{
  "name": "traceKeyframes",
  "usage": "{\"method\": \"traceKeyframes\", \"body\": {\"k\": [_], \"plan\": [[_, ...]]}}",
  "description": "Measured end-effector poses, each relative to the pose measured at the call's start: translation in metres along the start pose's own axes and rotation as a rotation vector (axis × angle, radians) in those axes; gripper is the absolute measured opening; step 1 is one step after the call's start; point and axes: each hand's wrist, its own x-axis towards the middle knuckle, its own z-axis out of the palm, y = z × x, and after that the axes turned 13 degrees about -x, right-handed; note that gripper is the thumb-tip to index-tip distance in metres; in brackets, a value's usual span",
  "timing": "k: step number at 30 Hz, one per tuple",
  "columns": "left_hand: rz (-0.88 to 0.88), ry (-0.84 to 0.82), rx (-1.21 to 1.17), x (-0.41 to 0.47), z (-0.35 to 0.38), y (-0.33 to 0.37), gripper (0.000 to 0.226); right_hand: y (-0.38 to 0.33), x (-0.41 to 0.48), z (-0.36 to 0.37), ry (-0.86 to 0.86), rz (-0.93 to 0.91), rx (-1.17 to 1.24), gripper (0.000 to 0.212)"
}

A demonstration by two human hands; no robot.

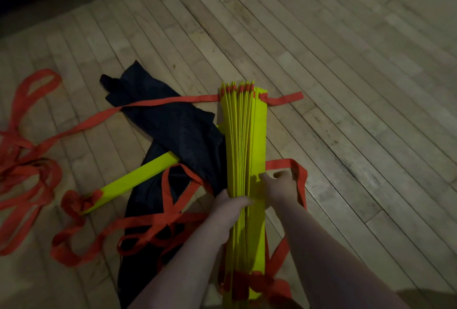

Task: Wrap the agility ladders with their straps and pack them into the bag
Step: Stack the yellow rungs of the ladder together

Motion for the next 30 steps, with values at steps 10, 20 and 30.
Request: {"method": "traceKeyframes", "body": {"k": [10, 20, 30], "plan": [[0.015, 0.009, -0.041, -0.001, -0.007, 0.0, 0.023, -0.009, -0.013, -0.001, -0.052, -0.347, -0.105, 0.029], [0.009, -0.021, -0.05, 0.001, 0.001, -0.006, 0.039, -0.008, -0.019, 0.009, 0.197, -0.594, -0.387, 0.034], [0.031, -0.106, -0.022, -0.003, -0.007, -0.009, 0.031, -0.022, -0.026, 0.013, -0.209, -0.327, 0.236, 0.042]]}}
